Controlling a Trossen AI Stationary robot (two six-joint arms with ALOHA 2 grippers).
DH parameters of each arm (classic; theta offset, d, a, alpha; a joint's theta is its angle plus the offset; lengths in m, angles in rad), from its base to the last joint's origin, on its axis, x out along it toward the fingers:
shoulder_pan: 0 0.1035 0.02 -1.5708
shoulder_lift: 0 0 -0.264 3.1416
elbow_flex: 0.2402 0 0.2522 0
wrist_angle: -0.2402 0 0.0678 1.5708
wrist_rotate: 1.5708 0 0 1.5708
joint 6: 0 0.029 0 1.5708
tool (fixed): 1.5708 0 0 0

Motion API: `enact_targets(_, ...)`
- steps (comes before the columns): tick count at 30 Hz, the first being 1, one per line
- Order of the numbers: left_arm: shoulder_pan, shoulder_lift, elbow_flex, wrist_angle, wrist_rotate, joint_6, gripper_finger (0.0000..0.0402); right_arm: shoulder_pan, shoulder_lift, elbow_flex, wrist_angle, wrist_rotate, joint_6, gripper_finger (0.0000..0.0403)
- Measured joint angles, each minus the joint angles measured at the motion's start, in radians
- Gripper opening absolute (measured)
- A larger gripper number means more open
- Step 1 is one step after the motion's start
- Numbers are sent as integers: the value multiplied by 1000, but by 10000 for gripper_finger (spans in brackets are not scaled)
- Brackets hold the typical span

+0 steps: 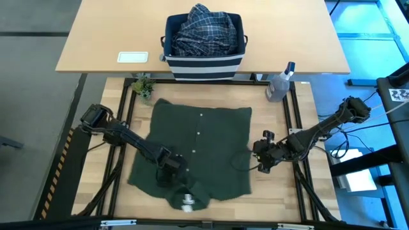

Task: Fold Laundry from Bin
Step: Fold the green polo shirt

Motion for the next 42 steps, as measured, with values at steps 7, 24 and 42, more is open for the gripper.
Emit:
enact_targets(7, 2, -127, -8, -191, -190, -30, 105, -69, 1, 0, -4, 86, -29, 159)
enact_targets(24, -75, -111, -5, 613, -203, 232, 104, -237, 1, 0, 126, 104, -247, 159)
enact_targets(42, -160, 177, 152, 683, -65, 290, 171, -236, 1, 0, 231, 103, -252, 159)
